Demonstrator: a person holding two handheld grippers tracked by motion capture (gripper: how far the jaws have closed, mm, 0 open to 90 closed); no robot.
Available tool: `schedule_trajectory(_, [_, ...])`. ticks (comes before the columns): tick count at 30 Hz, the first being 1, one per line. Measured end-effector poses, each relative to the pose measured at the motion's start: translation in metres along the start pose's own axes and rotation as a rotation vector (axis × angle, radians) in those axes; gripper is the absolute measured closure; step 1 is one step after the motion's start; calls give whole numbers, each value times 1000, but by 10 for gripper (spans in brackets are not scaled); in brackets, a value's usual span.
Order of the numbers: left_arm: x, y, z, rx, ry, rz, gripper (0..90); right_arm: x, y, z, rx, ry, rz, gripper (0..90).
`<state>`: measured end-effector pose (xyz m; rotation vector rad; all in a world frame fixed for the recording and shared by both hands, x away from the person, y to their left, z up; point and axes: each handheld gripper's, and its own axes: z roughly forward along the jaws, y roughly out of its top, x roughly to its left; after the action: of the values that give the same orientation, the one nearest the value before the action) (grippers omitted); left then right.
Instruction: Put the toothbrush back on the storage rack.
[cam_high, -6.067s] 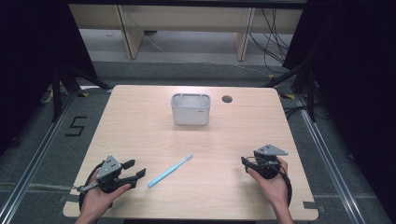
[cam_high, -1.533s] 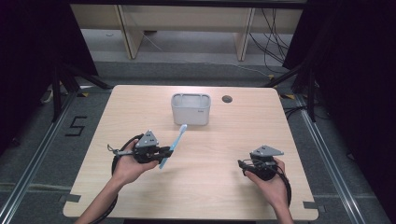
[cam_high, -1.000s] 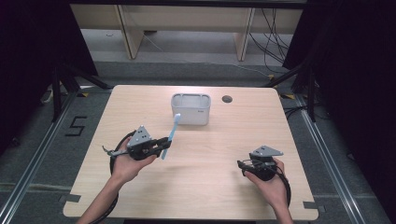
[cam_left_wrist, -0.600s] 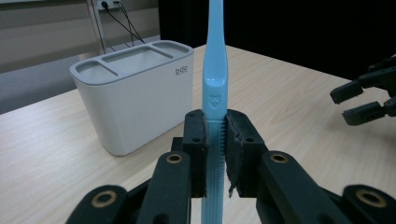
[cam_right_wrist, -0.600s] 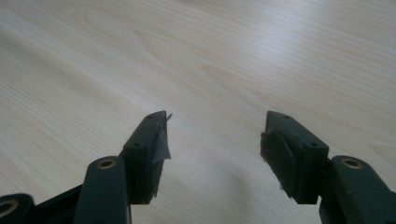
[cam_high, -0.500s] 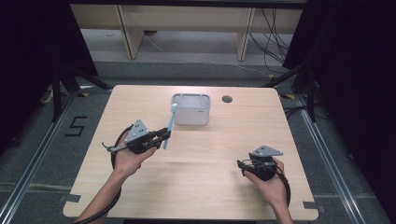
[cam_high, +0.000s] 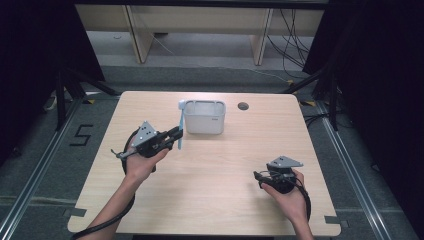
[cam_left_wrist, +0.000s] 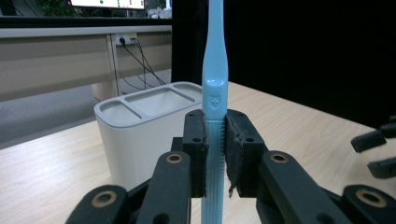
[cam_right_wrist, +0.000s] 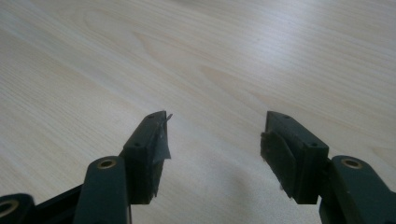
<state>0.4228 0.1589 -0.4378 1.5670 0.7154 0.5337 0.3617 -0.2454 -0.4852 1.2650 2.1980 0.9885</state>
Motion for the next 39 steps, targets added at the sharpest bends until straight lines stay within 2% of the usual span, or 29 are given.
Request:
schedule_trajectory(4, [2,0,2,-20,2,-4,786,-1,0,1,-4,3,-16,412])
schedule_trajectory(6, [3,1,4,-26,-1,7,786,-4,0,1,-12,-8,-47,412])
schedule_trajectory(7, [3,2,5,-32,-1,22,786,-3,0,1,-13,-7,-49,412])
schedule_trajectory(10, [3,5,7,-45,-2,27,786,-2,1,0,-10,-2,-42,412])
schedule_trajectory(11, [3,6,8,-52,-1,26,786,-3,0,0,-16,-8,-58,412])
schedule_trajectory(12, [3,6,8,-52,-1,26,786,-3,0,0,-16,-8,-58,412])
schedule_trajectory(13, [3,8,10,-55,-1,25,786,-1,1,0,-11,1,-31,412])
schedule_trajectory(16, [6,10,14,-68,0,19,786,2,0,0,-7,7,-6,411])
schedule_trajectory(18, [8,12,17,-67,6,20,786,1,-1,0,-14,2,-25,411])
schedule_trajectory(22, [14,15,22,-75,17,13,786,2,1,-2,-7,10,-12,410])
schedule_trajectory(23, [14,15,22,-75,17,13,786,-1,0,-1,-18,5,-41,410])
schedule_trajectory(24, [17,15,24,-78,26,10,786,-1,0,-1,-21,1,-43,410])
schedule_trajectory(25, [18,16,25,-79,28,9,786,-1,0,-2,-20,-3,-38,410])
schedule_trajectory(26, [19,16,26,-81,29,8,786,1,0,-2,-6,8,3,410])
schedule_trajectory(27, [21,17,27,-81,31,6,786,-1,0,-2,-14,2,-22,410])
schedule_trajectory(28, [21,17,27,-79,35,3,786,-1,0,-2,-13,10,-19,410])
schedule_trajectory(29, [21,17,27,-79,35,3,786,-2,-1,-1,-19,6,-35,410])
schedule_trajectory(31, [24,20,30,-82,37,-2,786,-1,-1,-2,-14,1,-12,410])
schedule_trajectory(33, [25,21,32,-88,36,-1,786,-2,-1,-2,-16,1,-24,410])
schedule_trajectory(38, [27,26,36,-98,41,0,786,-1,-1,-2,-8,5,-3,409])
schedule_trajectory(39, [27,29,38,-100,44,-2,786,-2,-2,-1,-15,2,-15,409])
